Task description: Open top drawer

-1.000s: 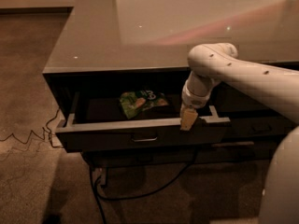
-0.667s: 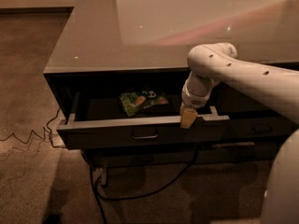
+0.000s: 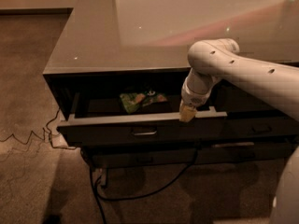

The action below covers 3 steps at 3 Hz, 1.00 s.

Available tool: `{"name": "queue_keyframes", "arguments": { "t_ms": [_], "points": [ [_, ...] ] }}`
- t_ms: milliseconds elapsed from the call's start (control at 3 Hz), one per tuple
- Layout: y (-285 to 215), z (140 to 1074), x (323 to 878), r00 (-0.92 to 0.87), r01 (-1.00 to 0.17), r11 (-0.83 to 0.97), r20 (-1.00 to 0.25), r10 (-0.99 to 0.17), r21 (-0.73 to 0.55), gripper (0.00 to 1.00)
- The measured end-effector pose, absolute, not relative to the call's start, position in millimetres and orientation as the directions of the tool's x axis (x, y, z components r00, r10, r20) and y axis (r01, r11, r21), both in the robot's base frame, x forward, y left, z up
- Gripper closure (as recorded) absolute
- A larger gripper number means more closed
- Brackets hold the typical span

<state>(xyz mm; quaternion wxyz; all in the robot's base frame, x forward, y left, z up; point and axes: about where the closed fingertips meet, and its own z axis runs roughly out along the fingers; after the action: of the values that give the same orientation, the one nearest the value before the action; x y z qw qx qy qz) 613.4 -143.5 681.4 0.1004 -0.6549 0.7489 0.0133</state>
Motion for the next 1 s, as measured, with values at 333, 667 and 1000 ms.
{"name": "queue_keyframes", "arguments": {
  "t_ms": [333,667,1000],
  "points": [
    [-143.5,681.4,613.4,-0.122,-0.984,0.142,-0.168,-0.978,-0.112,0.16],
    [-143.5,681.4,613.4,-0.122,-0.984,0.142,-0.168,-0.978,-0.112,0.0],
    [-143.5,681.4,613.4,-0.122,-0.984,0.142,-0.168,-0.978,-0.111,0.0]
  ]
}}
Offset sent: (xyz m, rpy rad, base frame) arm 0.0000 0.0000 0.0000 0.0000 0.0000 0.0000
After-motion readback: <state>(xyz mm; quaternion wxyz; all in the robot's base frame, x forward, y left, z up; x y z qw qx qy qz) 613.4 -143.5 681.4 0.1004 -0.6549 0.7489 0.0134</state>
